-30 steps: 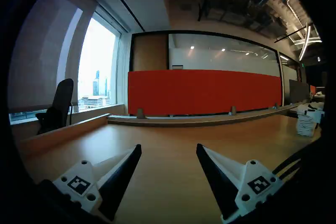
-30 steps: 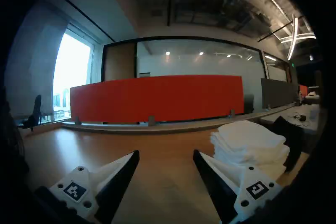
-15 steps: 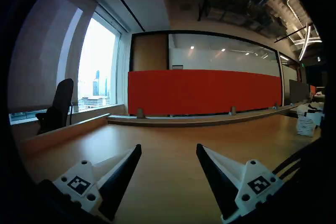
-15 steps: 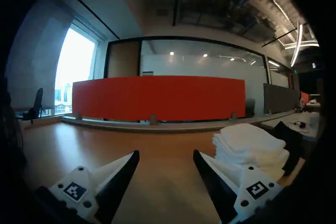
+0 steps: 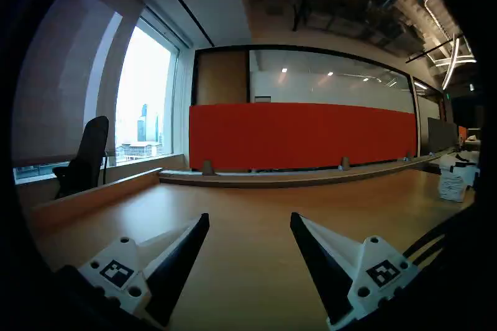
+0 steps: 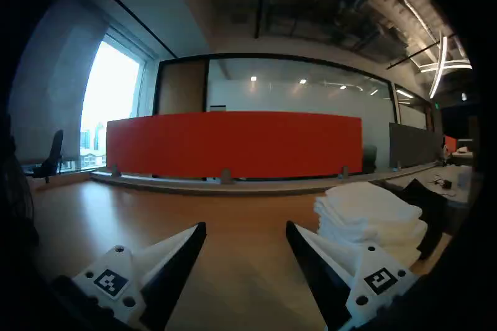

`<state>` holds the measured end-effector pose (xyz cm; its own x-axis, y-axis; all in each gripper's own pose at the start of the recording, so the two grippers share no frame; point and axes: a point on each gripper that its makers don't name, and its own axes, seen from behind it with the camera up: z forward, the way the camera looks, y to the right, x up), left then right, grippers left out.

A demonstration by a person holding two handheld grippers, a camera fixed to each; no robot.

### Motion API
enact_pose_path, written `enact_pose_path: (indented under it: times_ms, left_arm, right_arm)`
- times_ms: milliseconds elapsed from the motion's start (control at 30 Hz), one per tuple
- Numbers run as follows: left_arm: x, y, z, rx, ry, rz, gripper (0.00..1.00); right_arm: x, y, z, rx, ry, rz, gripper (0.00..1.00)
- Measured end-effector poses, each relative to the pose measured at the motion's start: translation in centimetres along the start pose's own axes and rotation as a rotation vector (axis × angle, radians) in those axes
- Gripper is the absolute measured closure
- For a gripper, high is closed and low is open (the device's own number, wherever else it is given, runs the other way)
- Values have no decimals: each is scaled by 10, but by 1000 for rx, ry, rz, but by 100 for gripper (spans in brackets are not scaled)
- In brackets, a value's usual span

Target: Fold towel

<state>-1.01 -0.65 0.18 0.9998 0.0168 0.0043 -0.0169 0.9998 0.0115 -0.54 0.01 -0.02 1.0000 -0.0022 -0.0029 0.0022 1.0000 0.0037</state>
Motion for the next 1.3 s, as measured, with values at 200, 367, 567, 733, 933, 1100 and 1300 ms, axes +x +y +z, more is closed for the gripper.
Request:
enact_pose_path:
  times_ms: [200, 367, 567, 733, 933, 1100, 1300]
  left_arm:
    - [0, 0, 0, 0, 0, 0, 3]
    - [0, 0, 0, 0, 0, 0, 3]
    - [-1, 0, 1, 0, 1, 0, 3]
    - [-2, 0, 1, 0, 1, 0, 3]
    - [-3, 1, 2, 0, 1, -1, 3]
    - [-5, 1, 2, 0, 2, -1, 3]
    - [-6, 1, 3, 0, 2, -1, 3]
  right_arm:
    - [0, -1, 0, 1, -1, 1, 0]
    - [0, -1, 0, 1, -1, 1, 1]
    - [1, -1, 0, 1, -1, 0, 1]
    - [1, -1, 0, 1, -1, 0, 1]
    - [1, -1, 0, 1, -1, 1, 1]
    - [1, -1, 0, 1, -1, 1, 0]
    - [1, -1, 0, 1, -1, 1, 0]
